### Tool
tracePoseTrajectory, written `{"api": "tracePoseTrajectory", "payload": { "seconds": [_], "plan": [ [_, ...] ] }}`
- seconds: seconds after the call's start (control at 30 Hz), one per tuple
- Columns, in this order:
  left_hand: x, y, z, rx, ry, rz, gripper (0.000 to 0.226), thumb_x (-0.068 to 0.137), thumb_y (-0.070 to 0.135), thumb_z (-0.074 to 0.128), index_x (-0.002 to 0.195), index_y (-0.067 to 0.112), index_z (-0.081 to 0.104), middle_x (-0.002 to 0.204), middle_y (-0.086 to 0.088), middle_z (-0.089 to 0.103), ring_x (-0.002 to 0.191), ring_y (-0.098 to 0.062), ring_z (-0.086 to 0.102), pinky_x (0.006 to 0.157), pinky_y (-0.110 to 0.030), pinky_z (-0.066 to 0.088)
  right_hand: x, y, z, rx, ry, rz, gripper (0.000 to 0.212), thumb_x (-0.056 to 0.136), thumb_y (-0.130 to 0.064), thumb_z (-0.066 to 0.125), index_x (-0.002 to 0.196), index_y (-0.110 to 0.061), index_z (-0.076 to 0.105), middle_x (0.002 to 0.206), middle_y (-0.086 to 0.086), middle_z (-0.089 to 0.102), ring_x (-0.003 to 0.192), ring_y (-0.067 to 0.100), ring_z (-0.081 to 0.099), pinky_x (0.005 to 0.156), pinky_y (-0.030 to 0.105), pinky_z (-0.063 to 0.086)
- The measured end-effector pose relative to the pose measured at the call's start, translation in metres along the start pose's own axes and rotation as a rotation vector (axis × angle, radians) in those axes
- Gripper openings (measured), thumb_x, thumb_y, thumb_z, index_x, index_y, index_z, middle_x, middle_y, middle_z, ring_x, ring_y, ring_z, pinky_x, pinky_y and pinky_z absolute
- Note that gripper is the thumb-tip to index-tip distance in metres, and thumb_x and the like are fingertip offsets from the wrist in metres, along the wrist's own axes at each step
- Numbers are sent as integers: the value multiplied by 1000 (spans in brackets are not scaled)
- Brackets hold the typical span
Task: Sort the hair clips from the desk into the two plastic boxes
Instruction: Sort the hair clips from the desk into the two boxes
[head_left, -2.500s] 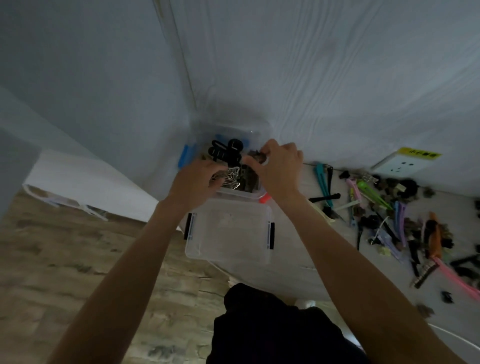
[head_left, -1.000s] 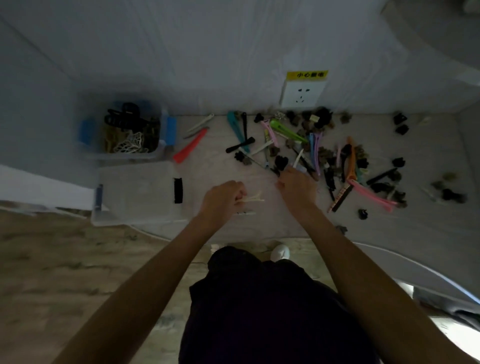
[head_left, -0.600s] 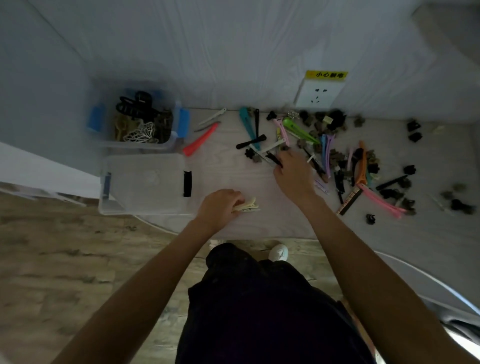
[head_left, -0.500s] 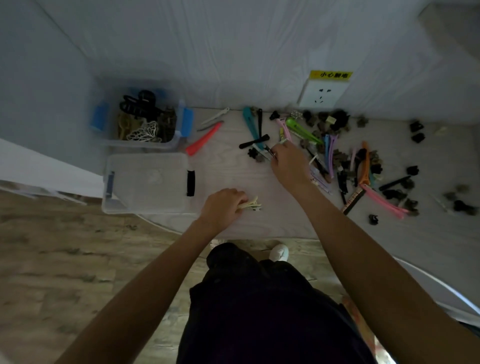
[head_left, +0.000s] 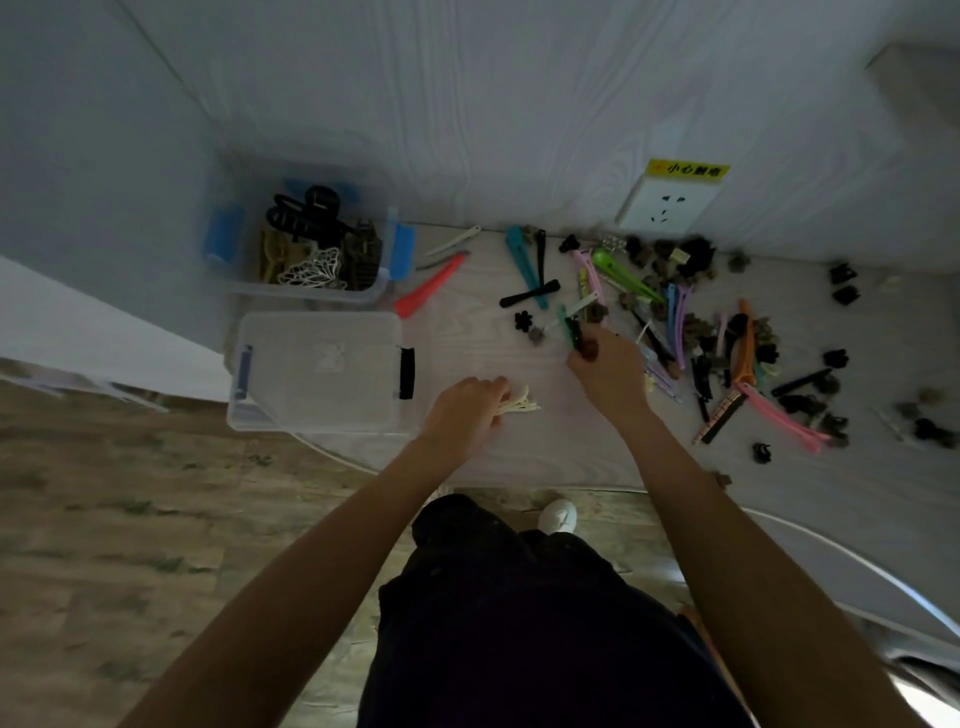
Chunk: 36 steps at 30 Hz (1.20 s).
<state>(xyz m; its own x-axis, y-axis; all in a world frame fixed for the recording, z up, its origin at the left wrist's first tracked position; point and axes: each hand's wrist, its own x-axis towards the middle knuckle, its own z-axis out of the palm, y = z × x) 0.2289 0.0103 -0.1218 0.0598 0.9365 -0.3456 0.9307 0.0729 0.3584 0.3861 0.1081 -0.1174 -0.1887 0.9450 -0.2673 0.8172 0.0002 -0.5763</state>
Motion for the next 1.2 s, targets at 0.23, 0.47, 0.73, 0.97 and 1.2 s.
{"api": "tracePoseTrajectory", "payload": {
  "seconds": [0.23, 0.47, 0.73, 0.97, 1.2],
  "plan": [
    [-34, -2, -51, -246, 411, 80, 20, 84, 13, 60, 104, 16, 62, 95, -2, 69, 83, -18, 64, 71, -33, 51, -24, -34, -20, 430, 1, -4, 9, 88, -15, 58, 81, -15, 53, 59, -5, 47, 53, 4, 43, 55, 20, 35],
    [-85, -96, -85, -118, 531, -166, 16, 81, 19, 60, 97, 20, 65, 92, -2, 71, 81, -25, 67, 66, -33, 52, -25, -129, -1, 209, -23, -448, 12, 84, -17, 63, 91, -7, 66, 79, 8, 67, 71, 20, 58, 66, 29, 44],
    [-88, -141, -80, -164, 234, -277, 26, 81, 33, 67, 105, 24, 64, 110, 5, 67, 100, -17, 62, 84, -31, 46, -23, -204, 76, -465, -330, -735, 16, 86, -6, 49, 93, -3, 63, 92, 15, 66, 87, 30, 62, 64, 32, 41],
    [-99, -135, -93, -143, 681, -260, 17, 88, 32, 54, 91, 19, 65, 89, 1, 71, 81, -20, 66, 69, -28, 47, -35, -204, 77, -401, -222, -753, 25, 89, -10, 49, 111, -8, 61, 111, 11, 64, 100, 30, 61, 82, 41, 51],
    [-40, -78, -94, -190, 742, 129, 17, 85, 24, 52, 89, 15, 66, 81, -1, 70, 72, -16, 63, 65, -29, 51, -24, -103, 12, -131, 151, -420, 21, 86, -13, 59, 105, -16, 67, 107, 7, 67, 99, 28, 60, 79, 38, 50]
  ]
}}
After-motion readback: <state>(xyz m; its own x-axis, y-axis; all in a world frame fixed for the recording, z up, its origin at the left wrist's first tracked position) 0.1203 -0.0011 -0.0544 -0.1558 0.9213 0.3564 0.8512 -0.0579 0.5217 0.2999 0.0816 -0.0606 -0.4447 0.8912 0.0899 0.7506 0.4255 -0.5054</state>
